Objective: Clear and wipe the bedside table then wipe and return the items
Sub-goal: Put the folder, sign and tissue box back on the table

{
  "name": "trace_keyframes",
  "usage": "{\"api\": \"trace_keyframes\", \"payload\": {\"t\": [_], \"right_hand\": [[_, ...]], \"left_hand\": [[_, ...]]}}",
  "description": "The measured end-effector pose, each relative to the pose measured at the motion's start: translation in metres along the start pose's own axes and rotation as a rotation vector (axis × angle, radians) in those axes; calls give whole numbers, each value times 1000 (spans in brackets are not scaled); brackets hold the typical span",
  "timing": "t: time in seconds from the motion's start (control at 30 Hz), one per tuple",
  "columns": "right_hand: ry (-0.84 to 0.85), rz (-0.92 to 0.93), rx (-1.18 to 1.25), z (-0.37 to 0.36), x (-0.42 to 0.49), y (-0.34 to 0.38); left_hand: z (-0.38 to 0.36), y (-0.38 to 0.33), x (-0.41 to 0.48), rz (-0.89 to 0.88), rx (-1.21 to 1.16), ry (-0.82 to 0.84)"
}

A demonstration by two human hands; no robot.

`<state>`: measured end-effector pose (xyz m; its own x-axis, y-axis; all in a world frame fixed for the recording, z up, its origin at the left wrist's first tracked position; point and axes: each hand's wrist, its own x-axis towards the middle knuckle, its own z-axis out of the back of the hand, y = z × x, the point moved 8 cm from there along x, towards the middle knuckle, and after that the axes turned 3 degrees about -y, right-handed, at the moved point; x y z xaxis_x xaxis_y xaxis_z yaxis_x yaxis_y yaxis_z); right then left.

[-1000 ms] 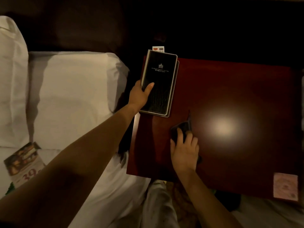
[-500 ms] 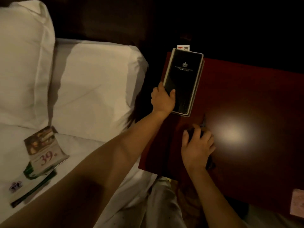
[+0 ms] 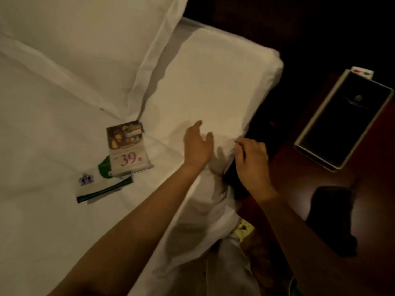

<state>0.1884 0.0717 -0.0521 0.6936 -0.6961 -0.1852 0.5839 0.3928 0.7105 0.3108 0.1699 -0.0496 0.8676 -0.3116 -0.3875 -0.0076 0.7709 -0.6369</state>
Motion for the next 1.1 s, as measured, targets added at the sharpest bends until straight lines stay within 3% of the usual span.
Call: {"api": "trace_keyframes", "payload": {"t": [0.23, 0.33, 0.47, 0.63, 0.73, 1.1], "right_hand": [[418, 152, 3, -125, 2, 106], [511, 54, 82, -163, -4, 138], [603, -75, 25, -204, -8, 150], [510, -199, 65, -217, -6, 143], [421, -269, 225, -204, -8, 135], [120, -244, 422, -84, -2, 78]], "left_hand": [[173, 117, 33, 233, 153, -320], [188, 155, 36, 432, 87, -242], [186, 171, 38, 467, -46, -176], [181, 170, 38, 419, -241, -183], [179, 162, 35, 305, -286, -213], [118, 81, 2, 67, -471, -170]]}}
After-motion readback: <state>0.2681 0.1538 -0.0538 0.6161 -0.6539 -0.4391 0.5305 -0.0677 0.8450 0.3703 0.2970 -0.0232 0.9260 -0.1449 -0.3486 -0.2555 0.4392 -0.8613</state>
